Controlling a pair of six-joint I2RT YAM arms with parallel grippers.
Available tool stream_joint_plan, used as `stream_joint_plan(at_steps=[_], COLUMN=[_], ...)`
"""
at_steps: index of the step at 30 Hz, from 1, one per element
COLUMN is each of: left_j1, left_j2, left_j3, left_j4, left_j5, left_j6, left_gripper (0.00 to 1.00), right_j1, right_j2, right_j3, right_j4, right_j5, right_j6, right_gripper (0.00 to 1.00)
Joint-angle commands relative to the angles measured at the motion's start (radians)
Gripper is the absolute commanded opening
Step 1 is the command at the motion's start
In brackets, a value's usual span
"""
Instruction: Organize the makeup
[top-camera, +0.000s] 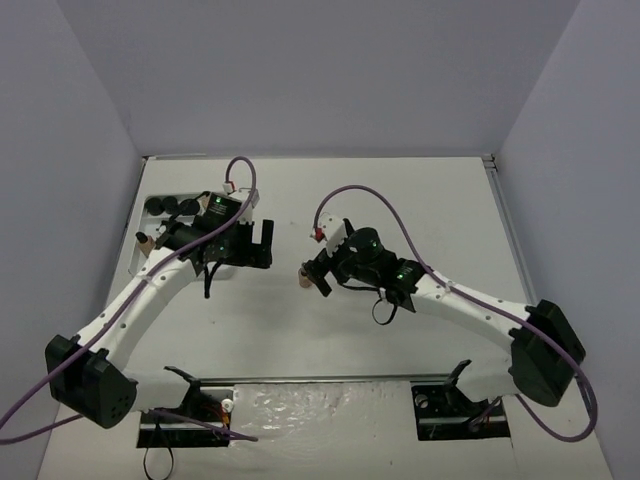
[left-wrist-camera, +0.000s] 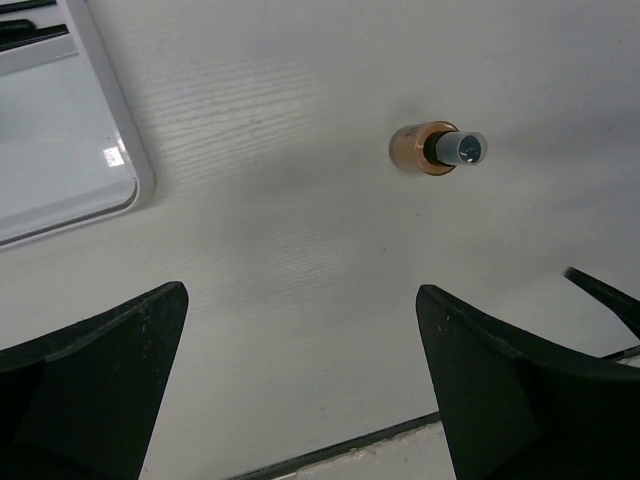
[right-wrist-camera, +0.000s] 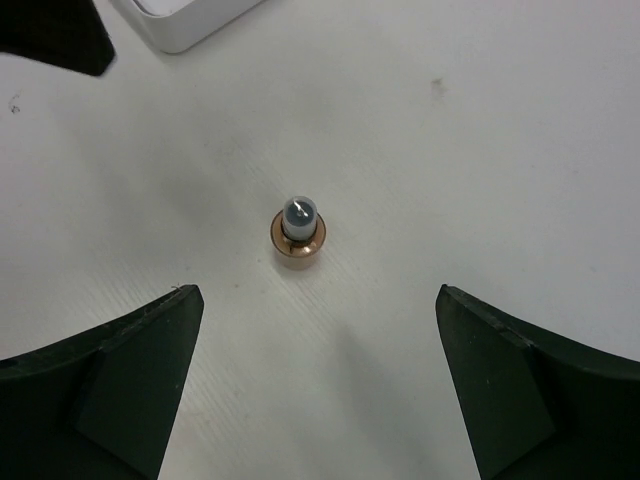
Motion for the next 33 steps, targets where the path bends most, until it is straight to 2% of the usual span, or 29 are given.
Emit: stream_joint_plan(at_steps=[1,6,12,22,33], left_j1=[-0.091,-0.173,-0.225,-0.234,-0.254], left_j2=[0.094,0.233,0.371,0.502,0.545], left_j3=[0.092,0.158,0.222,0.255,0.250], left_j4=[0.083,0.116,0.123,0.130,0.150], left_j5=[-0.050,-0.078,-0.084,-0.087,-0.089], left_j6=[-0.027,-0.042,-0.057,-0.081,-0.106], left_gripper=[0.97,0.97,0.95,0.75,0.58], right_j1=[-0.017,-0.029,-0.044,-0.069,-0.108], right_j2=[-0.203,-0.390,-0.526,-0.577,-0.566], right_j3=[-0.040,-0.096,-0.137,-0.151,-0.149], right_j4=[-0.058,-0.101,-0.147,-0.179,-0.180], right_j5=[0.164,0.335,0.425,0.438,0.402], right_j6=[0.082,0.173,0.204,0.203,0.195], right_gripper=[1.00,1.00,1.00,1.00,1.00])
